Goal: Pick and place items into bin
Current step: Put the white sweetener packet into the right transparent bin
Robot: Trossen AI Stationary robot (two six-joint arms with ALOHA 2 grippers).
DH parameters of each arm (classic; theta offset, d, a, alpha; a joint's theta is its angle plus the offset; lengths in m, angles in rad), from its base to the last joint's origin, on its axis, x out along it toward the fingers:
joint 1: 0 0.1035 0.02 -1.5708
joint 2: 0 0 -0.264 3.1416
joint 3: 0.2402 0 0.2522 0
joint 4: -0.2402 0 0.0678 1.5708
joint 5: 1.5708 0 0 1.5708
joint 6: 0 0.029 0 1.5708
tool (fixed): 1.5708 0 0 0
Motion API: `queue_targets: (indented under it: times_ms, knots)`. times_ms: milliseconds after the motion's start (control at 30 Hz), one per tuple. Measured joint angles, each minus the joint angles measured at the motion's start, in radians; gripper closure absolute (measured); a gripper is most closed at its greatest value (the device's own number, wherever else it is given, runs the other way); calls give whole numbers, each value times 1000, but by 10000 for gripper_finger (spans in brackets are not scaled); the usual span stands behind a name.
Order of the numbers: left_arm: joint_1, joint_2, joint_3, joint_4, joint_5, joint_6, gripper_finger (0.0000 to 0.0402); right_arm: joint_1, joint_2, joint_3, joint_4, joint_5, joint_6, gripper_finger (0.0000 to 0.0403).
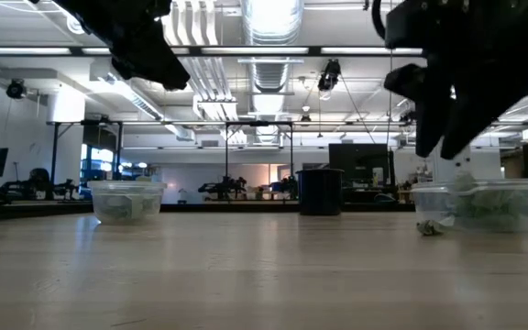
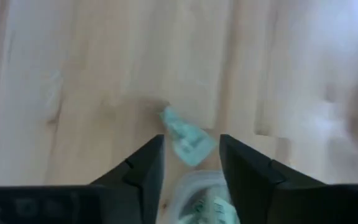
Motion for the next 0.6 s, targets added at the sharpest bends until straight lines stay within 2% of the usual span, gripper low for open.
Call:
queue_targets:
  times_ms: [133, 267, 600]
  knots:
    - [0, 0, 0, 0, 0, -25, 248, -40, 43, 0, 24, -96, -100, 234]
    - [0, 0, 0, 4, 0, -24, 248, -71, 60, -2, 25, -119, -145, 216]
    - [0, 0, 0, 15, 0, 10, 248, -95, 56, -2, 86, -166, -224, 211]
